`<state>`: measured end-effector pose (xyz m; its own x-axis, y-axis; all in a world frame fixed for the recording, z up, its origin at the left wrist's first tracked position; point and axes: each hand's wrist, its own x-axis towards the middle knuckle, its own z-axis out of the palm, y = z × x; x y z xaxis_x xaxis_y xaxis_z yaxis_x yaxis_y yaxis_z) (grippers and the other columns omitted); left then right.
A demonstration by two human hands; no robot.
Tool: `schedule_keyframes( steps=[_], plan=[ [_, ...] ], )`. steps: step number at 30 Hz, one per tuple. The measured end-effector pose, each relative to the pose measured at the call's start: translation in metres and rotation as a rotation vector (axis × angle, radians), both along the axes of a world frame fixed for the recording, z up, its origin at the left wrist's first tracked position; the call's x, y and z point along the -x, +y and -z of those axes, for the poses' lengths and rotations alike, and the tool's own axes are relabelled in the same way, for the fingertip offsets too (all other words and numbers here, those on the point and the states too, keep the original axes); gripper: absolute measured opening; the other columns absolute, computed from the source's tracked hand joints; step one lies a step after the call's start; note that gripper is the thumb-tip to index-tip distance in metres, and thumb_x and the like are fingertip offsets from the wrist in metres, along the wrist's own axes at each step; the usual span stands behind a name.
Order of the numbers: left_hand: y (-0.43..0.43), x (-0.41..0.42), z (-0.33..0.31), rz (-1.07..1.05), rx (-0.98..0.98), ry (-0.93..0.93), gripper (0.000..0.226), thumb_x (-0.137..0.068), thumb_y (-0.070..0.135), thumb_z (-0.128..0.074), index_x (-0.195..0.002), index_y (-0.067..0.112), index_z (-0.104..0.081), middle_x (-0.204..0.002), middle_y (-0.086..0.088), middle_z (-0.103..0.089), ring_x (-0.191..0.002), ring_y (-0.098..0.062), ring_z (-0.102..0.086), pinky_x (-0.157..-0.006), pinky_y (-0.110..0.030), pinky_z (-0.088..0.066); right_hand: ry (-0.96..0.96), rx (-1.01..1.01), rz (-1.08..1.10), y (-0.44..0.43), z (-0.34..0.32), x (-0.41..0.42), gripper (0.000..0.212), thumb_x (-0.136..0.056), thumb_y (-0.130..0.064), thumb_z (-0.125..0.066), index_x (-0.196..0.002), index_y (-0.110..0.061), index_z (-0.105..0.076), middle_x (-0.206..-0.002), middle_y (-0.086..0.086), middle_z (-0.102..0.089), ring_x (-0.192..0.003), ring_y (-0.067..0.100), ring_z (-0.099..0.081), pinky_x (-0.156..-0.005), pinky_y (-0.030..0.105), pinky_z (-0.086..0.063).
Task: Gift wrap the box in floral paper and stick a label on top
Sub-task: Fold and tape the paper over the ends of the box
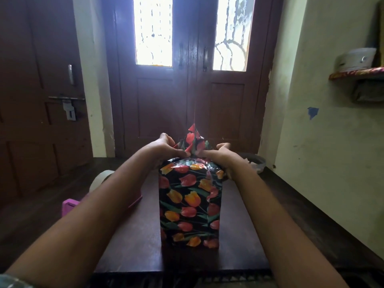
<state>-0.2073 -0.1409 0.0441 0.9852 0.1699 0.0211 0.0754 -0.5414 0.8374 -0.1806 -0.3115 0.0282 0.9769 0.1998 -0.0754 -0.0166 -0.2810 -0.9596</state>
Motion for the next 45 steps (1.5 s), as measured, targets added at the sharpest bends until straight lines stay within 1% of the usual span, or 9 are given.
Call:
schedule_keyframes(
  steps=[3, 8, 13, 16, 18, 27, 33, 40, 45],
  plan=[
    [-0.001, 0.000, 0.001, -0.005, 0.006, 0.003, 0.054, -0.076, 0.028, -0.076, -0.113, 0.015, -0.039, -0.094, -0.002, -0.049, -0.087, -0.016, -0.051, -0.060, -0.025, -0.043, 0.053, -0.059, 0.018, 0.003, -0.001, -0.002, 0.087, -0.079, -0.019, -0.073, -0.140, -0.016, -0.009, -0.117, 0.017, -0.045, -0.100, 0.029, -0.059, -0.069, 0.036, -0.054],
    [0.000, -0.001, 0.004, 0.000, 0.058, 0.018, 0.058, -0.075, 0.029, -0.076, -0.118, 0.013, -0.039, -0.095, -0.003, -0.049, -0.086, -0.016, -0.053, -0.059, -0.025, -0.044, 0.127, -0.253, 0.039, 0.005, 0.003, -0.008, 0.054, -0.083, -0.002, -0.063, -0.119, -0.017, -0.027, -0.098, 0.012, -0.046, -0.101, 0.031, -0.057, -0.077, 0.042, -0.052],
    [0.002, 0.001, 0.007, 0.014, 0.144, 0.003, 0.066, -0.076, 0.029, -0.076, -0.127, 0.011, -0.039, -0.109, -0.006, -0.050, -0.090, -0.016, -0.054, -0.059, -0.025, -0.046, 0.063, -0.337, 0.060, 0.000, 0.011, 0.000, 0.040, -0.094, -0.017, -0.052, -0.130, -0.008, -0.037, -0.100, 0.011, -0.054, -0.085, 0.022, -0.057, -0.067, 0.031, -0.054],
    [0.003, 0.000, 0.012, 0.064, 0.191, -0.046, 0.065, -0.082, 0.030, -0.070, -0.135, 0.011, -0.037, -0.121, -0.005, -0.048, -0.094, -0.015, -0.052, -0.061, -0.022, -0.044, -0.086, -0.173, 0.137, -0.012, 0.015, 0.023, 0.048, -0.094, -0.046, -0.043, -0.131, -0.015, -0.039, -0.136, 0.011, -0.043, -0.122, 0.025, -0.044, -0.098, 0.034, -0.037],
    [0.004, 0.000, 0.014, 0.047, 0.254, -0.064, 0.049, -0.088, 0.041, -0.059, -0.126, 0.010, -0.052, -0.121, -0.005, -0.055, -0.096, -0.018, -0.056, -0.069, -0.025, -0.048, -0.312, 0.029, 0.186, -0.014, 0.016, 0.050, 0.064, -0.088, -0.061, -0.041, -0.137, -0.021, -0.034, -0.145, 0.006, -0.032, -0.130, 0.023, -0.033, -0.096, 0.031, -0.029],
    [0.020, 0.031, 0.016, -0.066, 0.367, -0.171, 0.034, -0.099, 0.032, -0.039, -0.079, 0.017, -0.062, -0.074, -0.002, -0.059, -0.068, -0.013, -0.054, -0.073, -0.029, -0.045, -0.884, 0.918, 0.297, 0.024, 0.040, 0.101, 0.113, -0.054, -0.091, 0.000, -0.133, -0.024, -0.044, -0.139, 0.001, -0.041, -0.133, 0.025, -0.022, -0.107, 0.050, -0.016],
    [0.042, 0.060, 0.032, 0.050, 0.441, -0.188, 0.024, -0.094, 0.016, -0.042, -0.082, 0.012, -0.062, -0.069, -0.004, -0.063, -0.067, -0.017, -0.057, -0.069, -0.029, -0.046, -0.753, 0.955, 0.011, 0.013, 0.013, 0.103, 0.124, -0.048, -0.098, -0.014, -0.142, -0.019, -0.036, -0.150, 0.001, -0.034, -0.144, 0.026, 0.008, -0.109, 0.058, 0.015],
    [0.050, 0.056, 0.044, 0.270, 0.335, -0.257, 0.016, -0.080, 0.009, -0.066, -0.092, 0.018, -0.061, -0.084, -0.003, -0.067, -0.080, -0.019, -0.062, -0.084, -0.037, -0.049, -0.561, 0.873, -0.265, -0.021, -0.011, 0.090, 0.073, -0.075, -0.061, -0.062, -0.140, -0.039, -0.036, -0.146, -0.011, -0.022, -0.136, 0.022, -0.005, -0.109, 0.042, -0.011],
    [0.034, 0.039, 0.041, 0.463, 0.346, -0.308, 0.049, -0.078, -0.002, -0.058, -0.122, 0.016, -0.048, -0.110, 0.001, -0.060, -0.097, -0.007, -0.060, -0.084, -0.019, -0.050, -0.705, 0.816, -0.307, -0.039, -0.004, 0.063, 0.077, -0.057, -0.068, -0.042, -0.132, -0.051, -0.041, -0.155, -0.018, -0.002, -0.141, 0.013, 0.019, -0.112, 0.046, 0.011]
  ],
)
